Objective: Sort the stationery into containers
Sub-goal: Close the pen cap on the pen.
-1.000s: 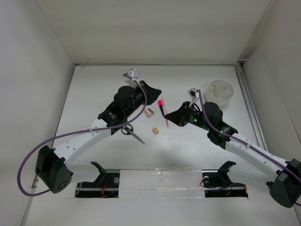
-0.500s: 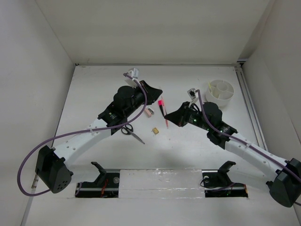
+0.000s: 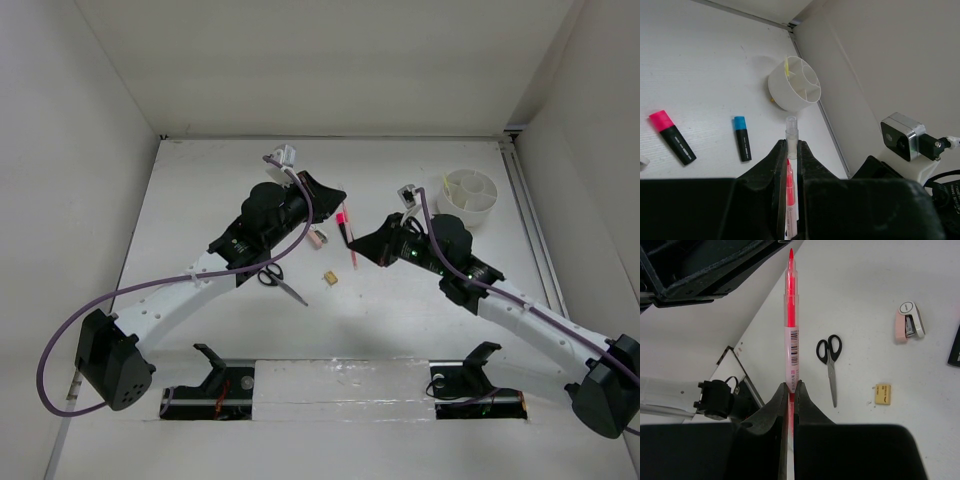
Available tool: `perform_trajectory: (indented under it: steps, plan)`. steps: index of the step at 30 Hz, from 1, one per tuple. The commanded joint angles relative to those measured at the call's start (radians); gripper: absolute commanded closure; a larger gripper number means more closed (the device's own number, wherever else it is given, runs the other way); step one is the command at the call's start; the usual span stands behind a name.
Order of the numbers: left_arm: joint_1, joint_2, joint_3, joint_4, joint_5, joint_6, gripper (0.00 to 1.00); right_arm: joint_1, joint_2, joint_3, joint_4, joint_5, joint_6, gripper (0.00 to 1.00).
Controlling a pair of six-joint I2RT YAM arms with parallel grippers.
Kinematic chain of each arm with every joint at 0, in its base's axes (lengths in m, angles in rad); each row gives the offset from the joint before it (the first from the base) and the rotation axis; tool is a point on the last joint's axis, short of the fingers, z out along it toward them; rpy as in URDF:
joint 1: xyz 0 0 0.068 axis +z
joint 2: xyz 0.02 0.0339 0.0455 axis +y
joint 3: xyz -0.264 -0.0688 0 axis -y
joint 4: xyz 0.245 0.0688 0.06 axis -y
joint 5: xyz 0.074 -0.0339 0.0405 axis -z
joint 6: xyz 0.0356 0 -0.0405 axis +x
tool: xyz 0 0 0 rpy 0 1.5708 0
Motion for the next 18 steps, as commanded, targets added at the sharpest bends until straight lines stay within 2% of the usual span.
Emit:
perform_trajectory:
  steps: [1, 18]
  plan:
    - [-0.001, -0.026, -0.014, 0.058, 0.009, -0.003, 1.00, -0.002, -0.003, 0.050, 0.034, 0.000, -0.014, 1.00]
    - [-0.001, -0.016, -0.032, 0.076, 0.009, -0.012, 1.00, -0.012, -0.012, 0.059, 0.034, -0.021, -0.014, 1.00]
